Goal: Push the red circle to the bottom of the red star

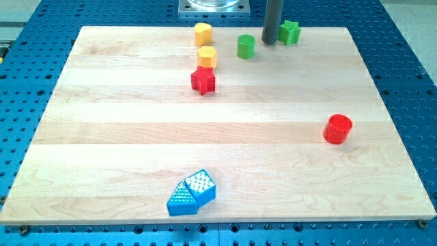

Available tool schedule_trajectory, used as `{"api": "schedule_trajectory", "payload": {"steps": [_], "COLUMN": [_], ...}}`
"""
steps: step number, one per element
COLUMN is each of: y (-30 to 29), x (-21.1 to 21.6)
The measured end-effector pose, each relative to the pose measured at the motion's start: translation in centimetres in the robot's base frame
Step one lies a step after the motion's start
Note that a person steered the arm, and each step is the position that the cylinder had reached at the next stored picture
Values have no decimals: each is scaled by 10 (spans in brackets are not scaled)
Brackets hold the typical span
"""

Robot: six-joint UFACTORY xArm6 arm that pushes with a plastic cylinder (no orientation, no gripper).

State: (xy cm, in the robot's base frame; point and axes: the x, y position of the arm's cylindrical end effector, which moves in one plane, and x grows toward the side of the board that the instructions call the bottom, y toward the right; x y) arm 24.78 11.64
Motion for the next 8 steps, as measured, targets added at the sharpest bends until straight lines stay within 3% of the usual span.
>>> {"api": "schedule_trajectory", "payload": {"steps": [1,2,3,4,5,6,7,8], "y": [8,63,176,199,210,183,159,94], "x": [49,75,82,142,195,221,231,228]}}
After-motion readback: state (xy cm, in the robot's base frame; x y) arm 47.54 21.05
